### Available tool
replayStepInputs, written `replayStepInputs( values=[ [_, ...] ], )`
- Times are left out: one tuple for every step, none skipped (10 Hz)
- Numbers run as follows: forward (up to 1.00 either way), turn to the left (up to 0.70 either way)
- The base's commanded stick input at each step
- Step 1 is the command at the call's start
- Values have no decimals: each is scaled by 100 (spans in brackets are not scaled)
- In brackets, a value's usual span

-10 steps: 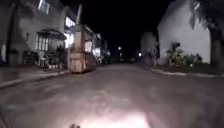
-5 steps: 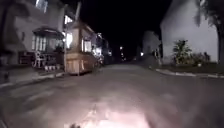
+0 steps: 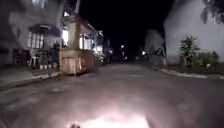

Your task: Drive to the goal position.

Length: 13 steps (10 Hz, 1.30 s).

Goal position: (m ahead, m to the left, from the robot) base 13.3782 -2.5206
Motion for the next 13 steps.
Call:
replayStepInputs(
  values=[
    [100, 0],
    [100, 0],
    [100, -4],
    [100, -25],
    [100, -27],
    [100, -27],
    [100, -27],
    [100, -21],
    [100, -7],
    [100, 0],
    [100, 0],
    [100, 0],
    [100, 0]
  ],
)
